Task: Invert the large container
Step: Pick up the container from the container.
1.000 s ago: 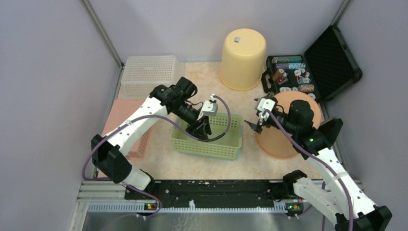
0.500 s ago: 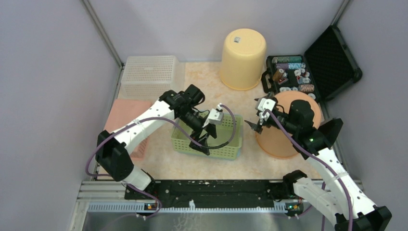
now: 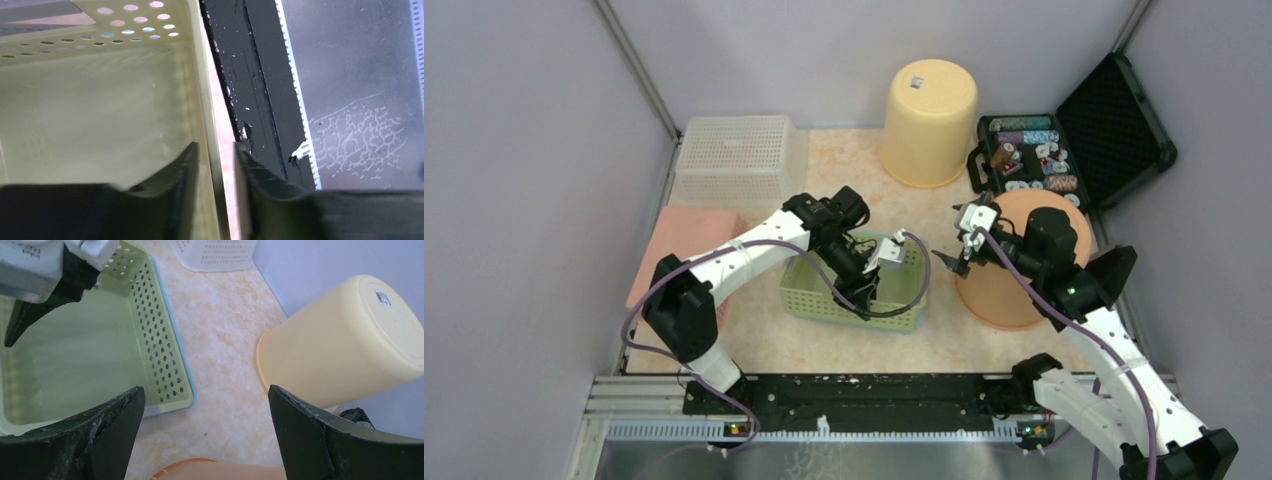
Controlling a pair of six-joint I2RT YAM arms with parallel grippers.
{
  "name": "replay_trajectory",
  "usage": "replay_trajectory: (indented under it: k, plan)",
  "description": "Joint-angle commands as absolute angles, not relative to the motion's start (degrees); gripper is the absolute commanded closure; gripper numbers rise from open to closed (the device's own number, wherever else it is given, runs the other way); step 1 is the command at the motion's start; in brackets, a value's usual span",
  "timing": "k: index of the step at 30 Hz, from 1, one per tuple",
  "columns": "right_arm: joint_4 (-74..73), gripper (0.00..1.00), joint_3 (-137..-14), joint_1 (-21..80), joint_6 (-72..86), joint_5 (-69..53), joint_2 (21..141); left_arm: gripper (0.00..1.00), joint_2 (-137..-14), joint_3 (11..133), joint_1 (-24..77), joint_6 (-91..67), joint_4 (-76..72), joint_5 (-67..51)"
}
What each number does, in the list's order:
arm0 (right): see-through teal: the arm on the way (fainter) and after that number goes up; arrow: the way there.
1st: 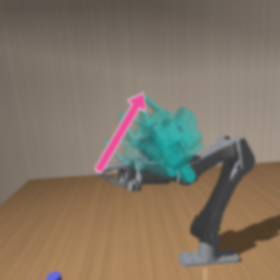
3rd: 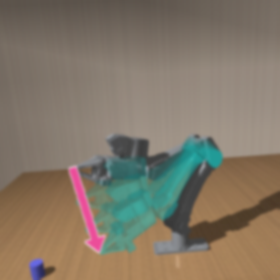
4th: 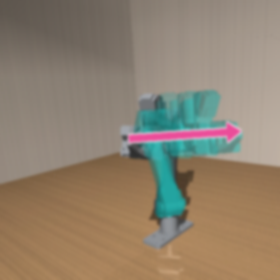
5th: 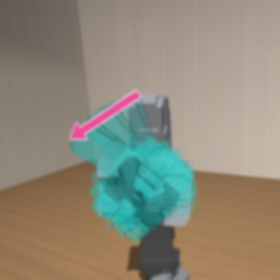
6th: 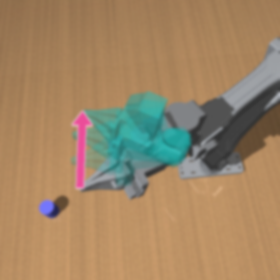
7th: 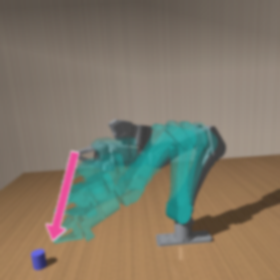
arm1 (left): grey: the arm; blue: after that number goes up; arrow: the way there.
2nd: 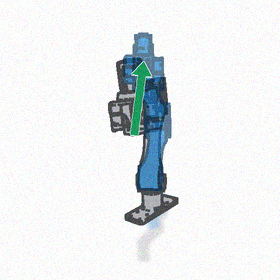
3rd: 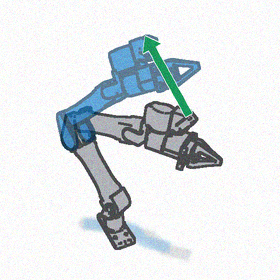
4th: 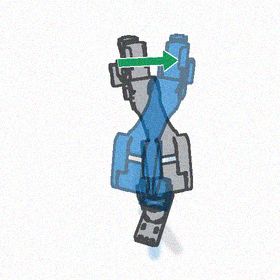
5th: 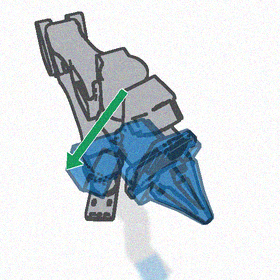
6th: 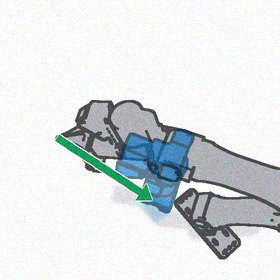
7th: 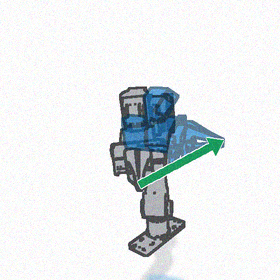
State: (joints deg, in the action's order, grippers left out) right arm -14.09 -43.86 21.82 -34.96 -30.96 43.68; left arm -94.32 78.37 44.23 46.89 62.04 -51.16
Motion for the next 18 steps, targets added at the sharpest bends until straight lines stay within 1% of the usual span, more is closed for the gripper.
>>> replay_trajectory:
  k: [1, 2, 4, 5, 6, 18]
  plan:
    - [-11.78, 0.07, -43.51, 21.18, -35.6, -32.04, 42.57, 0.73, -95.77, 81.38, 45.77, 48.04, 63.78, -51.9]
    - [-11.76, 0.07, -43.51, 21.13, -35.66, -32.07, 42.6, 0.81, -96.04, 81.7, 45.91, 48.21, 64.13, -52.1]
    - [-11.78, 0.07, -43.55, 21.21, -35.68, -31.97, 42.58, 0.93, -96.38, 82.31, 46.06, 48.36, 64.64, -52.28]
    - [-11.78, 0.07, -43.53, 21.2, -35.68, -31.99, 42.55, 0.98, -96.5, 82.57, 46.11, 48.5, 65.03, -52.48]
    - [-11.85, 0.07, -43.51, 21.18, -35.68, -31.99, 42.49, 1.0, -96.5, 82.84, 46.06, 48.72, 65.3, -52.59]
    - [-12.03, 0.07, -43.64, 21.11, -35.68, -32.17, 42.55, 1.0, -93.97, 86.95, 45.87, 50.0, 68.94, -51.88]
